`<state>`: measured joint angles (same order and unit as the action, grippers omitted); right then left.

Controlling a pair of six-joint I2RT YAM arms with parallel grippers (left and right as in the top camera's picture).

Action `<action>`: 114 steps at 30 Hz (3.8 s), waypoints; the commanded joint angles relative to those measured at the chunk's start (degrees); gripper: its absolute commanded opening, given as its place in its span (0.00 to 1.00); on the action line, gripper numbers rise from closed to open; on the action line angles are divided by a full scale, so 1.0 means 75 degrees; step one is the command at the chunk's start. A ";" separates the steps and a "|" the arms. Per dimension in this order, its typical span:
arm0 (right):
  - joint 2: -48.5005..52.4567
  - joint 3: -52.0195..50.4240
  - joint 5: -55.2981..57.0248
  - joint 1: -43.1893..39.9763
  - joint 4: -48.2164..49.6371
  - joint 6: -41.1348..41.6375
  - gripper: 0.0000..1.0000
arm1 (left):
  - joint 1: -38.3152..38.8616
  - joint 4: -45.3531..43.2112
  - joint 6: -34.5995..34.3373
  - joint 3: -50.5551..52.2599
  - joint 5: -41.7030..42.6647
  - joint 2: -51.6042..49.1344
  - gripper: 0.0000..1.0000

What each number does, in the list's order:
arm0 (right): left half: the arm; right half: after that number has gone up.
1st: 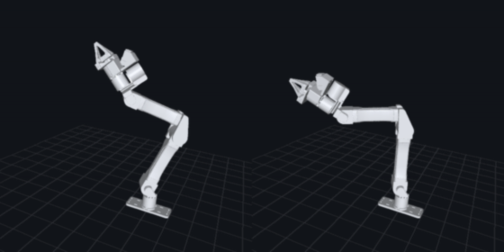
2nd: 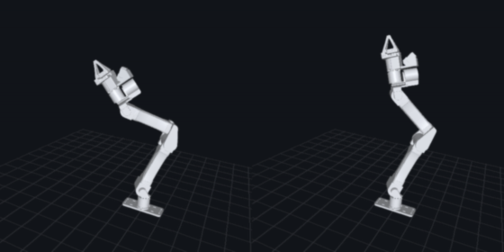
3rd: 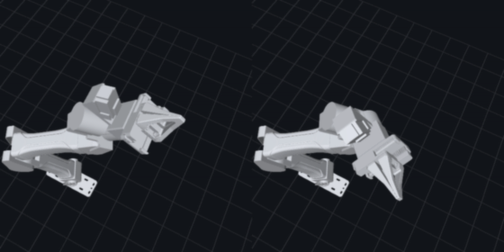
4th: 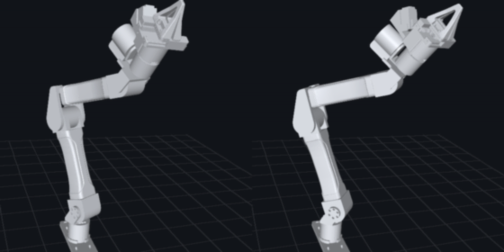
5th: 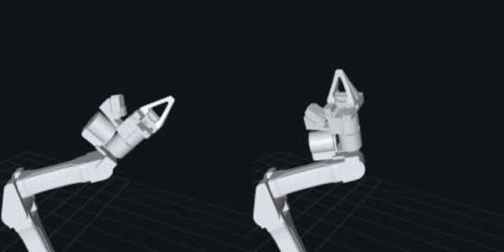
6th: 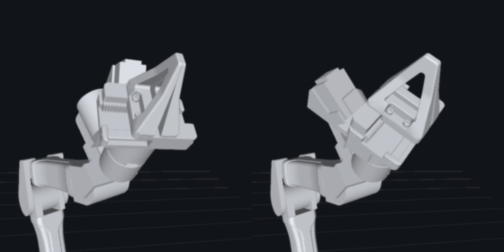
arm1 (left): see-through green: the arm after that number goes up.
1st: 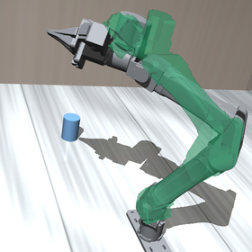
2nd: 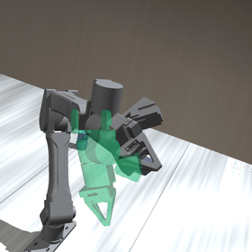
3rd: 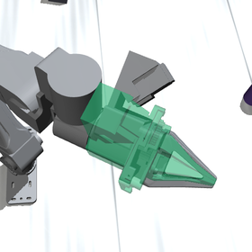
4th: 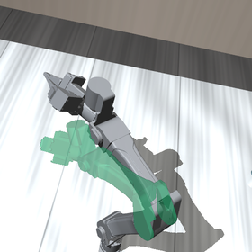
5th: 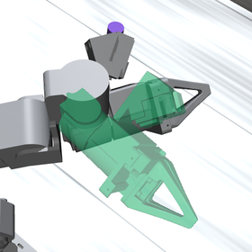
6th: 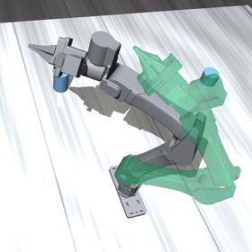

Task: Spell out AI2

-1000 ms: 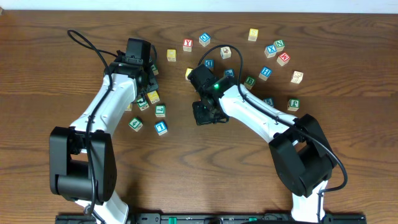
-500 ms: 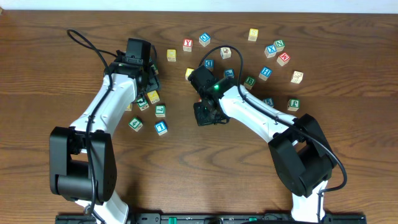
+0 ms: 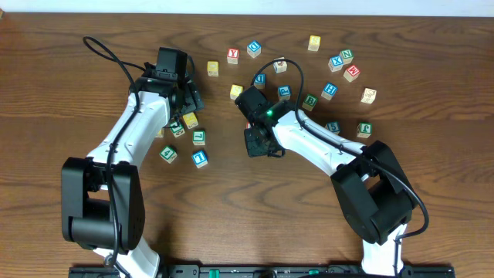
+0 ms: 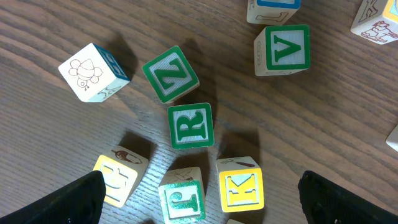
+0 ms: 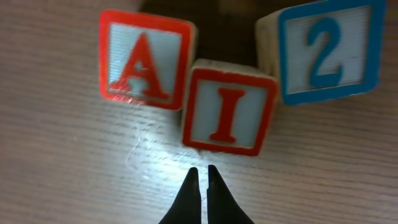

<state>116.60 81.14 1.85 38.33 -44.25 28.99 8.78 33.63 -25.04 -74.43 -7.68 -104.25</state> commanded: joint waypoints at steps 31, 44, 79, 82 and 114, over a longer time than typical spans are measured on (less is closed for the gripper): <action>-0.0154 -0.0050 0.0912 0.0038 0.0597 0.0283 0.01 | -0.0012 0.0023 0.0052 -0.0006 -0.0099 0.0006 0.98; -0.0152 -0.0050 0.0947 0.0038 0.0758 0.0213 0.01 | -0.0012 0.0023 0.0052 -0.0006 -0.0099 0.0006 0.98; -0.1032 0.0044 0.0892 -0.0755 0.0906 -0.0099 0.01 | -0.0012 0.0023 0.0052 -0.0006 -0.0099 0.0006 0.98; -0.0921 0.0029 0.0734 -0.0944 0.1020 -0.0099 0.01 | -0.0012 0.0017 0.0050 -0.0006 -0.0099 0.0006 0.98; -0.0149 -0.0152 0.0082 -0.1241 0.0781 0.0184 0.01 | 0.0006 0.0143 0.0052 0.0012 0.1373 -0.0044 0.98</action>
<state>115.50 80.49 3.95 28.95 -38.30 29.54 8.80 34.48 -25.04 -74.43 1.61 -104.25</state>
